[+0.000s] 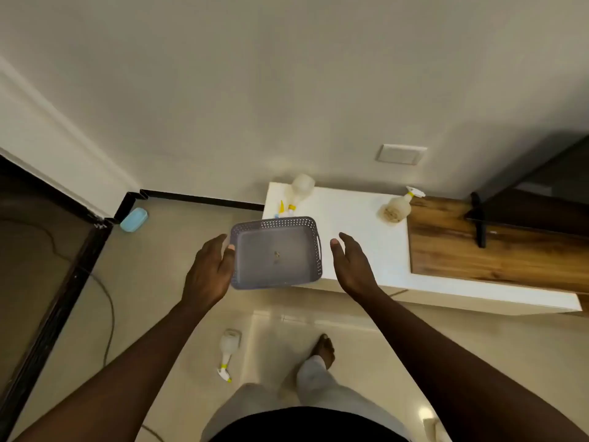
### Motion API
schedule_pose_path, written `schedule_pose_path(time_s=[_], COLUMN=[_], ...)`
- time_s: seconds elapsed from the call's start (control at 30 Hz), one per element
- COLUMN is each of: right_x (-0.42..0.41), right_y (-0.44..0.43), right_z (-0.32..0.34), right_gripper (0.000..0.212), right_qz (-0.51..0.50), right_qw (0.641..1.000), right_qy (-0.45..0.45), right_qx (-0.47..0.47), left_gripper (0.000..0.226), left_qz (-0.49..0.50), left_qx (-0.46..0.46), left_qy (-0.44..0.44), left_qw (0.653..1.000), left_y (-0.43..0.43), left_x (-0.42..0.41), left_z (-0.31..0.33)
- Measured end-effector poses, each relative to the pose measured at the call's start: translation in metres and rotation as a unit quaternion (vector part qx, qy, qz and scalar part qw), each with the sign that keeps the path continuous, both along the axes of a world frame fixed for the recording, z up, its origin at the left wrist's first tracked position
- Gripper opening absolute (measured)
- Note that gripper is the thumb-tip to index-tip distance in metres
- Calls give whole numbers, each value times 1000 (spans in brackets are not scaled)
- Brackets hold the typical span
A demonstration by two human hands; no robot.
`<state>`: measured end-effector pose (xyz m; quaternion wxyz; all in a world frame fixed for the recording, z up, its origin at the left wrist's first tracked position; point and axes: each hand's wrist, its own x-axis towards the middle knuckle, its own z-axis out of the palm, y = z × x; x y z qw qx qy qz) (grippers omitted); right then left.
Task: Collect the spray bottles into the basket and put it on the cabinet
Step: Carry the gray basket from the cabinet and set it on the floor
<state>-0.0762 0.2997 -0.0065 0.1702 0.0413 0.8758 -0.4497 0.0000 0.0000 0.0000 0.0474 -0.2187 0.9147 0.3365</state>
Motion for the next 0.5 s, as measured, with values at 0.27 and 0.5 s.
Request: schedule_pose_path(time_s=[0.27, 0.5], right_x=[-54, -91], right_y=[1, -16], right_z=[-40, -86], right_gripper=[62, 61], right_qz=[-15, -38], right_qw=[995, 988], right_qy=[-95, -150], right_qx=[12, 4], left_gripper=[52, 53], left_qz=[63, 113], left_qx=[26, 74], left_qy=[-80, -152], left_qw=[994, 979], left_y=[-24, -56], left_x=[-28, -82], left_z=[-48, -103])
